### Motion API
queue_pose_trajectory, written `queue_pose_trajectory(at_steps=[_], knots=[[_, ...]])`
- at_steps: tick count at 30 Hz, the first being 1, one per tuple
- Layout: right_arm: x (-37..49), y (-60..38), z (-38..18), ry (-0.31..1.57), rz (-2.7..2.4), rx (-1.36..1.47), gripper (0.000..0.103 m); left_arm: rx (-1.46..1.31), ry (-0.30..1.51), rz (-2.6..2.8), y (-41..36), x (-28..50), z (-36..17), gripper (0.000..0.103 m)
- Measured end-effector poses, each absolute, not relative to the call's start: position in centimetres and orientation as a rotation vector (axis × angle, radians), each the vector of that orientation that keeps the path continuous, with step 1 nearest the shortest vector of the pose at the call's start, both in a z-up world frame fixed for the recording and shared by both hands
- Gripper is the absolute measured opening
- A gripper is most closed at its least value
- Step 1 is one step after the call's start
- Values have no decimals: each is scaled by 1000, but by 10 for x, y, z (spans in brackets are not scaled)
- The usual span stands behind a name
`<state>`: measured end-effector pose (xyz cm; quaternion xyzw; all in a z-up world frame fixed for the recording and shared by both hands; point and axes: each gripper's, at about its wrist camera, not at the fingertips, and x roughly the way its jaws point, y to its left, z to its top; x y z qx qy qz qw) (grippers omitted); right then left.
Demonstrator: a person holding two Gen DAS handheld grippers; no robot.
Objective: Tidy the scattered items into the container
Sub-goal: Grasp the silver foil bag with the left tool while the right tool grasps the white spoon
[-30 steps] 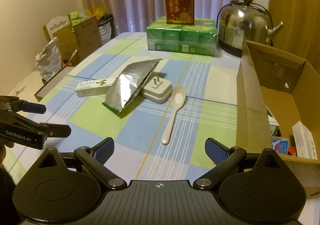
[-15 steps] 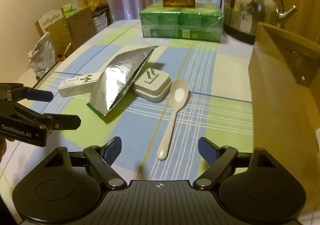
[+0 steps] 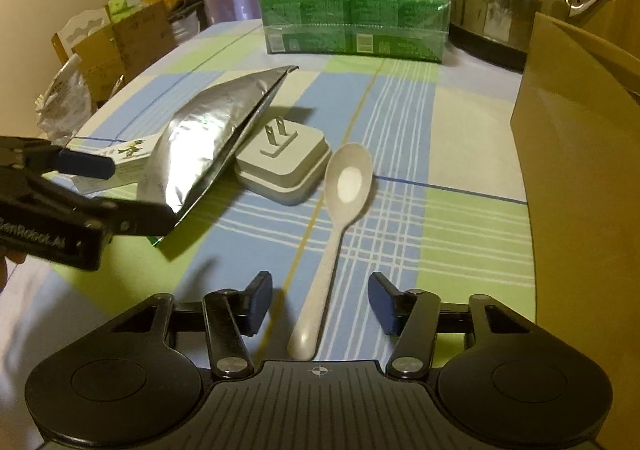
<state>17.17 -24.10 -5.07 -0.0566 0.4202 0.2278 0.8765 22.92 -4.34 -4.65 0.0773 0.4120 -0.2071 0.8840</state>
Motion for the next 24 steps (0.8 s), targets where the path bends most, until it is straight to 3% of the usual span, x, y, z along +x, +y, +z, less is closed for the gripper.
queue_pose_trajectory(at_steps=[9,12,14,21,24], knots=[[179,-234,-55,838,470,-154,34,218,875,-429,-61,252,-62,94],[182,-232,-55,829,457,-165,22,255,885,-401,-67,256,-66,85],[183,-231,-55,827,445,-178,8,258,886,-393,-67,256,-67,80],[173,-235,-53,844,464,-203,4,239,901,-398,-65,240,-63,70],[157,-242,-51,866,465,-191,4,211,923,-378,-62,221,-61,70]])
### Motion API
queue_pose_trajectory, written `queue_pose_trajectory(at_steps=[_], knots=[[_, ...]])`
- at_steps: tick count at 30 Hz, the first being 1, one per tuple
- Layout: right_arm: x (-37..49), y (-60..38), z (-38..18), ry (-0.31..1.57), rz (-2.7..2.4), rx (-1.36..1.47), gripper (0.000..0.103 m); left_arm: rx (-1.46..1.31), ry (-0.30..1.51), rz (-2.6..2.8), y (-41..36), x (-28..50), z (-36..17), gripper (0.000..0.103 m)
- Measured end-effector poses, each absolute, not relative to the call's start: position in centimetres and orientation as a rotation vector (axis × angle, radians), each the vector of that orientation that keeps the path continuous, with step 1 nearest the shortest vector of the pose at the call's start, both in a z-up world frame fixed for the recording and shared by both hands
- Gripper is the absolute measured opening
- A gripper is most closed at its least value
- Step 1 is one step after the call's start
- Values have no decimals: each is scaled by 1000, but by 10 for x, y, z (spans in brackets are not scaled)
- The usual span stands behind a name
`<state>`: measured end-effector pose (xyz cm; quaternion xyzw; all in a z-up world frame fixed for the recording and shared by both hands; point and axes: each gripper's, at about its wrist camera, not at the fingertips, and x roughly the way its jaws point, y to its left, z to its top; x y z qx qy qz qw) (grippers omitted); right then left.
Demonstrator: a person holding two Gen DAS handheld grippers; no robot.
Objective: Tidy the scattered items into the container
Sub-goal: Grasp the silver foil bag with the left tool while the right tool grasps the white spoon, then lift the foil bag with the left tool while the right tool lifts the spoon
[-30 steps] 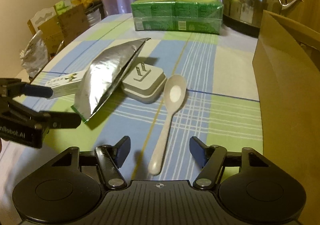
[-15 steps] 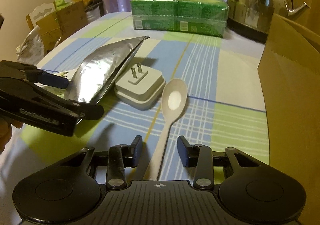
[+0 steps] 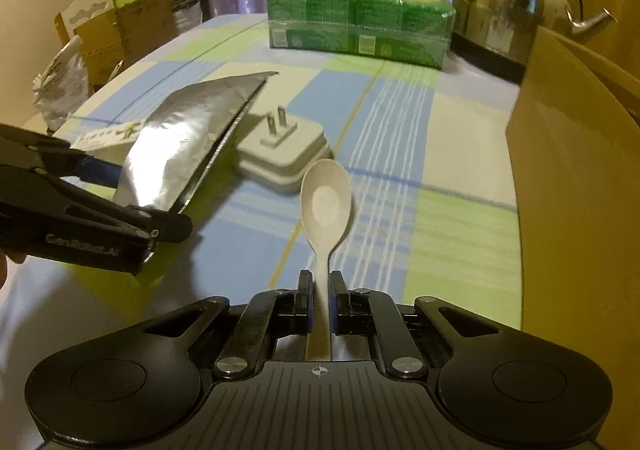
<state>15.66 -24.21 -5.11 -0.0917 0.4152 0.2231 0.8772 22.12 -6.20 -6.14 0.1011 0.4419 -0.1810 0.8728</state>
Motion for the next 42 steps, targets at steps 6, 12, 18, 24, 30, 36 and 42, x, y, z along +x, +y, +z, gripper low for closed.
queue_pose_trajectory(at_steps=[6,12,18,24,30,36,42], knots=[[111,-262,-44,926,481,-204,4,191,951,-392,-61,163,-55,70],[70,-287,-39,966,466,-213,4,211,966,-429,-61,103,-48,70],[45,-300,-37,990,454,-205,5,239,976,-449,-58,68,-42,79],[44,-305,-29,942,439,-157,59,265,975,-437,-54,66,-31,85],[61,-295,-28,896,450,-167,61,238,970,-424,-50,78,-23,88],[78,-286,-42,885,462,-191,61,221,984,-422,-49,97,-28,89],[81,-281,-51,877,475,-205,60,203,1000,-429,-51,112,-34,92]])
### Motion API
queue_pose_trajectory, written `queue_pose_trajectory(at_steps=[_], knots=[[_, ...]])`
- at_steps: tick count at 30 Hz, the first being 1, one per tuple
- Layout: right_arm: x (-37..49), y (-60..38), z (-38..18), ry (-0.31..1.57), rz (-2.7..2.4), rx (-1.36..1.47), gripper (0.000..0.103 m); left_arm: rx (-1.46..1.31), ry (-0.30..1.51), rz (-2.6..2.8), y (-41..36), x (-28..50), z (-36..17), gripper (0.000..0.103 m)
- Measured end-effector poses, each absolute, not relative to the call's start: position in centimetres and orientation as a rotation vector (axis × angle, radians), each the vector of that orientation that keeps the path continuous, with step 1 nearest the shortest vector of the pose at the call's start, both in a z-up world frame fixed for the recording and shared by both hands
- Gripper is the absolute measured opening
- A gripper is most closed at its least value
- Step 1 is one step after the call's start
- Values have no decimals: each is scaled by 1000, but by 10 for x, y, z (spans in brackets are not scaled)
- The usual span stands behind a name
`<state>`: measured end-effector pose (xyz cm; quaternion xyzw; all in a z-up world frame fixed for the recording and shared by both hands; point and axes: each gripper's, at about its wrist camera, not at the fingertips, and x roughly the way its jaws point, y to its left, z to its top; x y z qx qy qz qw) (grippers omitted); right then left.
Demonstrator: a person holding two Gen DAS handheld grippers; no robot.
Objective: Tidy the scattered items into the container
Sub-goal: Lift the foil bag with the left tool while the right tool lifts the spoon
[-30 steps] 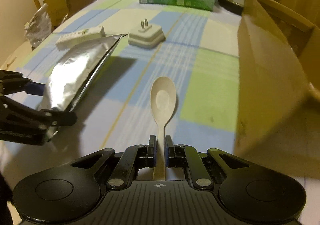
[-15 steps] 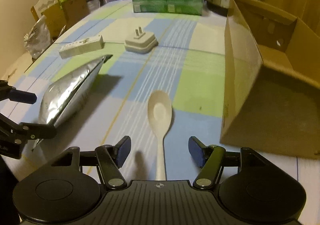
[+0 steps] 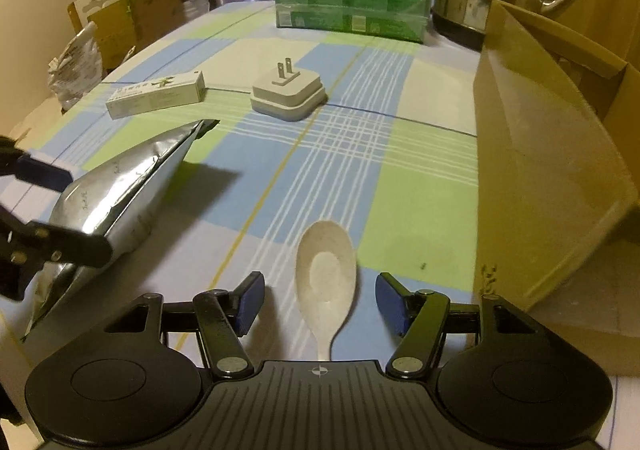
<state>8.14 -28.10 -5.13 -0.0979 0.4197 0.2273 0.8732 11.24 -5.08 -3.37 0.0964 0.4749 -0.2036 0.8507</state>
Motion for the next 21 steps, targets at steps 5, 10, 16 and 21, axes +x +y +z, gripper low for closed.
queue_pose_trajectory(at_steps=[5,10,16,21], knots=[[81,-278,-51,858,470,-213,30,200,1031,-441,-54,128,-39,93],[81,-278,-51,863,477,-211,29,198,1075,-452,-57,141,-47,93],[80,-278,-50,866,482,-206,29,184,1125,-446,-61,153,-58,89],[80,-282,-49,876,477,-190,29,188,1130,-459,-64,150,-57,62]])
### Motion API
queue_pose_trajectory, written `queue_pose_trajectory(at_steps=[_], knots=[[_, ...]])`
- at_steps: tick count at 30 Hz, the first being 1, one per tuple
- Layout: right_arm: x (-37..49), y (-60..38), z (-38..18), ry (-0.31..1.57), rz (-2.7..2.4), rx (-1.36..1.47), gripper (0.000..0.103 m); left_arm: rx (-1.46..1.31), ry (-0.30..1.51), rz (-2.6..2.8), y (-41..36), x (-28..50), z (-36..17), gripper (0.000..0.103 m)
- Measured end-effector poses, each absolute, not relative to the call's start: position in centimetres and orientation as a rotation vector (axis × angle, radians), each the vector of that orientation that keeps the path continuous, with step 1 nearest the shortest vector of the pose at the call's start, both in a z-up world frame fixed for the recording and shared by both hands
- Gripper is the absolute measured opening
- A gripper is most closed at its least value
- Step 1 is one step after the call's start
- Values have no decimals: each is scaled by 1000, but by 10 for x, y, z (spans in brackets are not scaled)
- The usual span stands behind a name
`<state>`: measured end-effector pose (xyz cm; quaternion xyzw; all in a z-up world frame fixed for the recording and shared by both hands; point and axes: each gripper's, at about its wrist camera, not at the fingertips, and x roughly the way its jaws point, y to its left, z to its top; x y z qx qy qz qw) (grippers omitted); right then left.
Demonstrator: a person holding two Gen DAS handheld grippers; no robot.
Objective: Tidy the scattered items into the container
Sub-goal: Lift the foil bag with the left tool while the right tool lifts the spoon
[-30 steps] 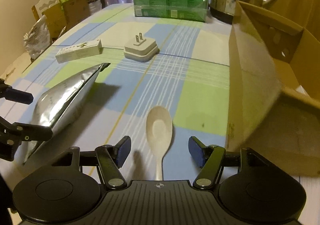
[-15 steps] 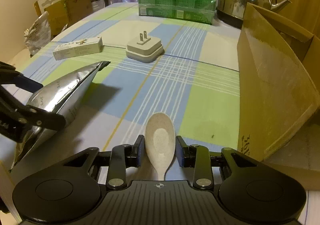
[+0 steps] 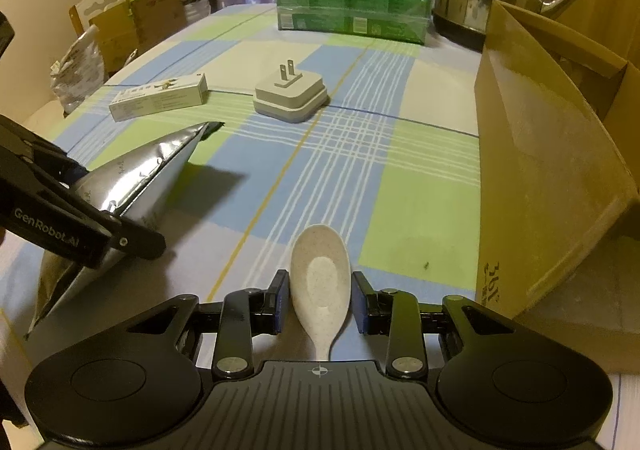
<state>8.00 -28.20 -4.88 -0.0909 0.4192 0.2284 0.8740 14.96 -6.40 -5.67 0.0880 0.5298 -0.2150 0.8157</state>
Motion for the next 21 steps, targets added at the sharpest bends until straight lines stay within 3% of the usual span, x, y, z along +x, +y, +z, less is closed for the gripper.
queue_pose_trajectory(at_steps=[5,21], knots=[[74,-286,-45,874,474,-180,29,174,1138,-483,-62,140,-53,52],[57,-290,-30,865,471,-168,29,213,1130,-507,-61,113,-41,52]])
